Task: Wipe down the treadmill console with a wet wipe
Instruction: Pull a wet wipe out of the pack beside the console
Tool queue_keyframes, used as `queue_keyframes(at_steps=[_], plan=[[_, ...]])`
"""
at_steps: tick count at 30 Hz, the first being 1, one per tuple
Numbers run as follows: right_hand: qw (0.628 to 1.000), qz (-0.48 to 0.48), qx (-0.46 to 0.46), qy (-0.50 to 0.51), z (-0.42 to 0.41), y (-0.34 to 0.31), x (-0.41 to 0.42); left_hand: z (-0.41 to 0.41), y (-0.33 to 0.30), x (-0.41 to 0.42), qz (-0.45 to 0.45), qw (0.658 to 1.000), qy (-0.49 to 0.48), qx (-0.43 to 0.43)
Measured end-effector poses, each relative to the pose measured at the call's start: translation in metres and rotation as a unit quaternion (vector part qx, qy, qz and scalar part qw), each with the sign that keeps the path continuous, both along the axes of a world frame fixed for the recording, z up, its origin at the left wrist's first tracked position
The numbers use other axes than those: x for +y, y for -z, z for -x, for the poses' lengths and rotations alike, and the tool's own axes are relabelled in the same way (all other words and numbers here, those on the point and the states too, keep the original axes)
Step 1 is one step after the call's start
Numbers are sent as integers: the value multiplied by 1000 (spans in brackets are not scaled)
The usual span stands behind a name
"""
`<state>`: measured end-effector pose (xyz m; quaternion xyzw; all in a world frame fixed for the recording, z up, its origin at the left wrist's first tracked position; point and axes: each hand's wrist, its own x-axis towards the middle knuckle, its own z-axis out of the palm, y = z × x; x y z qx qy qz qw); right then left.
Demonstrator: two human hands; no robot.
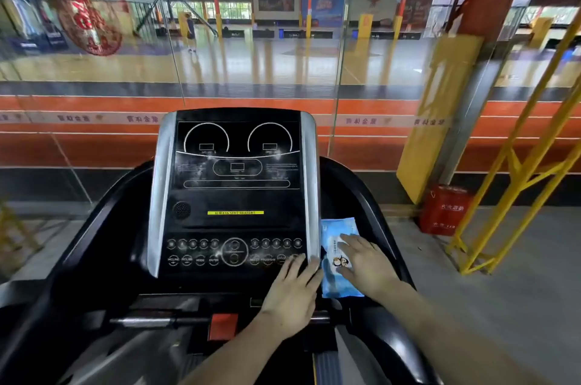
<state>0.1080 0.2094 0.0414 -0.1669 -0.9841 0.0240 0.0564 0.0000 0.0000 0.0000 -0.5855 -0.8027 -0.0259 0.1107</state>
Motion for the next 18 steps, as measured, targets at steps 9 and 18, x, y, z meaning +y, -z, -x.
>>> queue_keyframes(at_steps=[9, 18], plan=[[996, 80, 27, 43, 16, 17, 9, 3, 13, 9, 90, 996, 21, -16], [984, 88, 40, 152, 41, 14, -9, 1, 17, 11, 113, 993, 18, -42]])
